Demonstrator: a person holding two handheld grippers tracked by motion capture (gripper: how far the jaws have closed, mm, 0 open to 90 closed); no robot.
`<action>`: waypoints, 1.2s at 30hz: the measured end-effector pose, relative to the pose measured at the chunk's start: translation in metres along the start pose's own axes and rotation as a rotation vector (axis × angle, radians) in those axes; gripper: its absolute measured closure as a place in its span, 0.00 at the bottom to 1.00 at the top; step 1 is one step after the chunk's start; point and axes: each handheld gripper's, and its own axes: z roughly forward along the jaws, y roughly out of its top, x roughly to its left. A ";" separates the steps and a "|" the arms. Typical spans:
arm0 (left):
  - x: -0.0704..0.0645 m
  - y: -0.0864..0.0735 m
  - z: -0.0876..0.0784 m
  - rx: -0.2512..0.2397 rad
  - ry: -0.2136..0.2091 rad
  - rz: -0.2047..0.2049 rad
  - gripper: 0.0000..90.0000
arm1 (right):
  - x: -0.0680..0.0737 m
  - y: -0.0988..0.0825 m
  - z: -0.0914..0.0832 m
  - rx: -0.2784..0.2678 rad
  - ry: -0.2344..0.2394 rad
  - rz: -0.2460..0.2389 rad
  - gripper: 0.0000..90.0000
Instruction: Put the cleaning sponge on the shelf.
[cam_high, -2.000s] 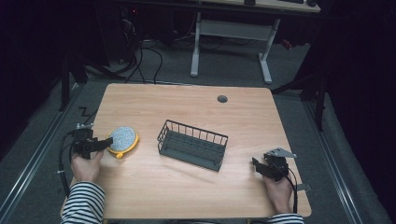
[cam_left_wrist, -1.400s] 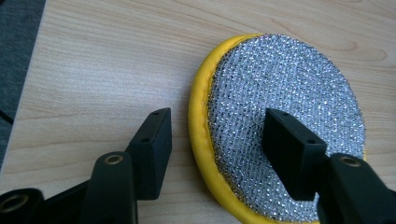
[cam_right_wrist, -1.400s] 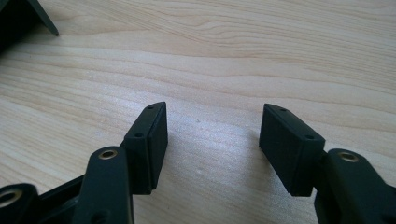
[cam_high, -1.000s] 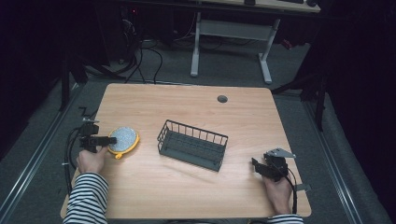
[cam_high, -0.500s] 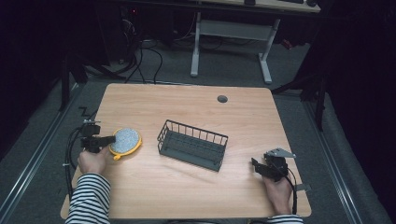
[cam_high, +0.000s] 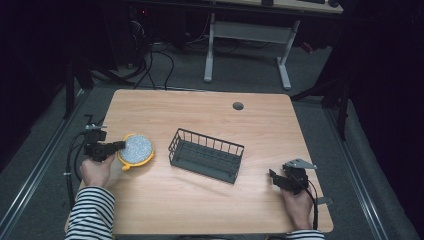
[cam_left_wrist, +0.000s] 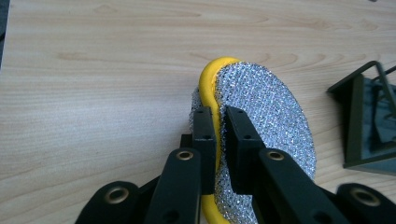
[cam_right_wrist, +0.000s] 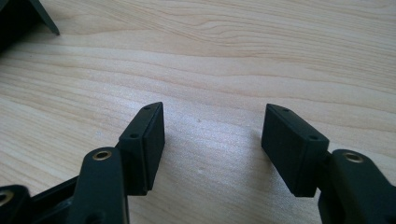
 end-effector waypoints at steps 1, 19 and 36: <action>-0.001 0.001 -0.002 -0.006 -0.003 0.006 0.93 | 0.000 0.000 0.000 0.000 0.000 0.000 0.44; -0.027 0.024 -0.033 -0.075 -0.079 0.076 0.93 | 0.000 0.000 0.000 0.001 0.002 -0.002 0.43; -0.055 0.054 -0.046 -0.123 -0.164 0.123 0.93 | 0.000 0.000 0.000 0.002 0.006 -0.004 0.42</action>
